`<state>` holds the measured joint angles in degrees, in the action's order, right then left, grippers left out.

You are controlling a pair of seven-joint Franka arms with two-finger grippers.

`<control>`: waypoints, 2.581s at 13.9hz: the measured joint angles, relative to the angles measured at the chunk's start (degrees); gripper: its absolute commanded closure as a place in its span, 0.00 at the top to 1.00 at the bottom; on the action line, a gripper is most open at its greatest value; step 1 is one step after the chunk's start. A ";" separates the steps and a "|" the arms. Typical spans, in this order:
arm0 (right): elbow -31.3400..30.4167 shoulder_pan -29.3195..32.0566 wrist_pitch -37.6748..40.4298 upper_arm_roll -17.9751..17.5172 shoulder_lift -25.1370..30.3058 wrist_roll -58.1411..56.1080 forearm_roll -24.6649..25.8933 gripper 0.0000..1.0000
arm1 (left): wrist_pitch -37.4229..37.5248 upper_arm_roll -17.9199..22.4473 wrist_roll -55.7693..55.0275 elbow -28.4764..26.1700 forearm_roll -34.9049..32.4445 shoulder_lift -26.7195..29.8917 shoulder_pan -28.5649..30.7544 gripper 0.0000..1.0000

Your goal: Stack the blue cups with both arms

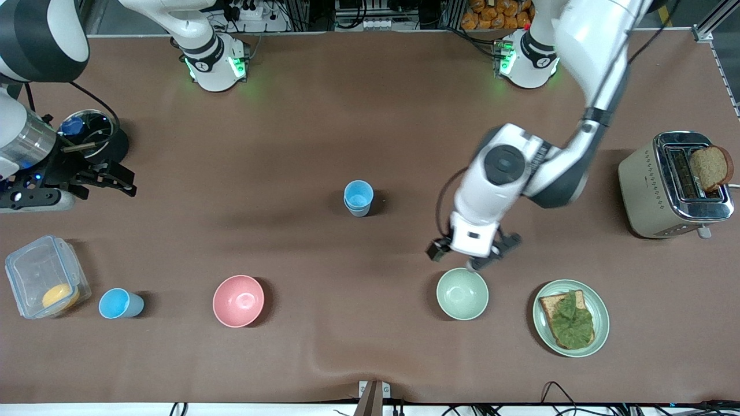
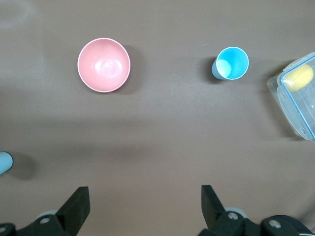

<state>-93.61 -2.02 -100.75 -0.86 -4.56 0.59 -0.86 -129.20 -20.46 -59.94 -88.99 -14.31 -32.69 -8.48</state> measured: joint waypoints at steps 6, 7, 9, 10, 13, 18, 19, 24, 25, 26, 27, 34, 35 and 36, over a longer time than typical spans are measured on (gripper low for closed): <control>-0.02 0.00 -0.01 0.00 0.00 0.00 -0.02 1.00 | 0.34 0.07 29.28 1.35 -0.09 -1.11 10.38 1.00; -0.03 0.00 -0.01 0.00 0.00 0.00 -0.02 1.00 | 1.74 0.25 31.72 1.48 -0.62 -1.13 10.56 1.00; -0.03 0.00 -0.02 -0.01 0.00 0.00 -0.02 1.00 | 6.05 0.17 33.24 1.56 -2.80 -1.16 10.41 1.00; -0.04 0.00 -0.02 -0.01 0.00 0.00 -0.02 1.00 | 8.16 0.02 33.30 1.56 -3.10 -1.14 10.33 1.00; -0.05 0.00 -0.02 -0.01 0.00 0.00 -0.02 1.00 | 11.45 -0.22 32.71 0.66 -2.70 -0.42 10.32 1.00; -0.07 0.00 -0.02 -0.01 0.00 0.00 -0.04 1.00 | 12.37 -0.24 32.34 -8.46 1.93 7.67 10.62 1.00; -0.08 0.00 -0.02 -0.01 0.00 0.00 -0.04 1.00 | 12.42 -0.26 32.27 -11.01 3.31 10.14 10.62 1.00; -0.09 0.00 -0.02 -0.01 0.00 0.00 -0.05 1.00 | 16.24 -0.70 32.21 -21.05 8.73 22.55 10.59 1.00; -0.09 0.00 -0.02 -0.01 0.00 0.00 -0.05 1.00 | 18.19 -0.79 32.21 -21.61 9.60 24.31 10.59 1.00; -0.09 0.00 -0.02 -0.01 0.00 0.00 -0.05 1.00 | 20.08 -0.84 32.21 -21.78 10.36 25.89 10.59 1.00; -0.09 0.00 -0.02 -0.01 0.00 0.00 -0.05 1.00 | 21.81 -0.85 32.21 -21.81 11.19 27.36 10.59 1.00; -0.11 0.00 0.02 0.00 0.00 0.00 -0.45 1.00 | 39.88 -0.40 33.42 -15.27 13.63 34.89 13.34 1.00; -0.11 0.00 0.03 0.00 0.00 0.01 -0.51 1.00 | 42.54 -0.07 34.82 -13.78 13.95 35.10 14.51 1.00; -0.11 0.00 0.04 0.00 0.00 0.01 -0.62 1.00 | 44.49 1.20 36.58 -12.77 14.09 35.24 15.00 1.00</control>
<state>-93.72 -2.02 -100.71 -0.86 -4.55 0.60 -1.48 -84.71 -19.25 -23.36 -101.75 -0.22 2.55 6.52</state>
